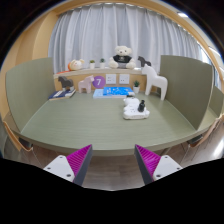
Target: Unplug charger
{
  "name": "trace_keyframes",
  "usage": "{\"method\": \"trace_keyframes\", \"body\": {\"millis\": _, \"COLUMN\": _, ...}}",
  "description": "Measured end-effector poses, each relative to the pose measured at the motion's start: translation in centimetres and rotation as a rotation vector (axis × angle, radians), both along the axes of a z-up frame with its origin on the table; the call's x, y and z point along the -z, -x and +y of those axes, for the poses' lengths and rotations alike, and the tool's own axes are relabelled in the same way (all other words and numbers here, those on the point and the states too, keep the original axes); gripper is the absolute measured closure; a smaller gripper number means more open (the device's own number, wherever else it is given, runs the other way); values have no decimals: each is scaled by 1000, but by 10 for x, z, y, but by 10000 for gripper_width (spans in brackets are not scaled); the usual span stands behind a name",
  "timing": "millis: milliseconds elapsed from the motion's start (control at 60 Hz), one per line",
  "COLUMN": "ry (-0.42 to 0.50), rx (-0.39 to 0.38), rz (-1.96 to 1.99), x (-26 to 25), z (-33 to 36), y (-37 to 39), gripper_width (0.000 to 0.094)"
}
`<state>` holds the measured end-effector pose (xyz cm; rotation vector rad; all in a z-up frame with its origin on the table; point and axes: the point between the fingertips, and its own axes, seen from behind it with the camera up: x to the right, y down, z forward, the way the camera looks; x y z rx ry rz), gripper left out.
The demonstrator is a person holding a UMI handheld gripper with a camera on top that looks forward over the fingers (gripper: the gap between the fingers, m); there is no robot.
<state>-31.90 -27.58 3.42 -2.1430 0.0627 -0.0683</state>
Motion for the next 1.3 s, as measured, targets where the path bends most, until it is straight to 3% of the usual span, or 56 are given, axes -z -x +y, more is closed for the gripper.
{"method": "trace_keyframes", "body": {"millis": 167, "ry": 8, "rx": 60, "rz": -35, "x": 14, "z": 59, "y": -81, "gripper_width": 90}}
{"method": "trace_keyframes", "body": {"millis": 350, "ry": -21, "rx": 63, "rz": -62, "x": 17, "z": 150, "y": -140, "gripper_width": 120}}
{"method": "trace_keyframes", "body": {"millis": 517, "ry": -61, "rx": 24, "rz": -69, "x": 17, "z": 224, "y": -164, "gripper_width": 300}}
{"method": "trace_keyframes", "body": {"millis": 583, "ry": -52, "rx": -19, "rz": -60, "x": 28, "z": 242, "y": -161, "gripper_width": 416}}
{"method": "trace_keyframes", "body": {"millis": 650, "ry": -57, "rx": -62, "rz": -50, "x": 33, "z": 251, "y": -154, "gripper_width": 740}}
{"method": "trace_keyframes", "body": {"millis": 783, "ry": -61, "rx": -67, "rz": -10, "x": 33, "z": 253, "y": -156, "gripper_width": 876}}
{"method": "trace_keyframes", "body": {"millis": 933, "ry": -36, "rx": -52, "rz": -5, "x": 31, "z": 250, "y": -154, "gripper_width": 886}}
{"method": "trace_keyframes", "body": {"millis": 1000, "ry": 12, "rx": -51, "rz": 18, "x": 33, "z": 248, "y": -156, "gripper_width": 892}}
{"method": "trace_keyframes", "body": {"millis": 1033, "ry": 84, "rx": -57, "rz": 43, "x": 34, "z": 247, "y": -155, "gripper_width": 900}}
{"method": "trace_keyframes", "body": {"millis": 1050, "ry": 72, "rx": -55, "rz": 77, "x": 12, "z": 249, "y": -154, "gripper_width": 899}}
{"method": "trace_keyframes", "body": {"millis": 1067, "ry": 2, "rx": -53, "rz": 126, "x": -25, "z": 260, "y": -152, "gripper_width": 899}}
{"method": "trace_keyframes", "body": {"millis": 1133, "ry": -372, "rx": -30, "rz": 117, "x": -171, "z": 280, "y": -183, "gripper_width": 897}}
{"method": "trace_keyframes", "body": {"millis": 1183, "ry": -493, "rx": -1, "rz": -3, "x": -247, "z": 296, "y": -222, "gripper_width": 897}}
{"method": "trace_keyframes", "body": {"millis": 1233, "ry": -500, "rx": 17, "rz": -26, "x": -265, "z": 303, "y": -244, "gripper_width": 894}}
{"method": "trace_keyframes", "body": {"millis": 1300, "ry": -453, "rx": 34, "rz": 20, "x": -240, "z": 304, "y": -271, "gripper_width": 892}}
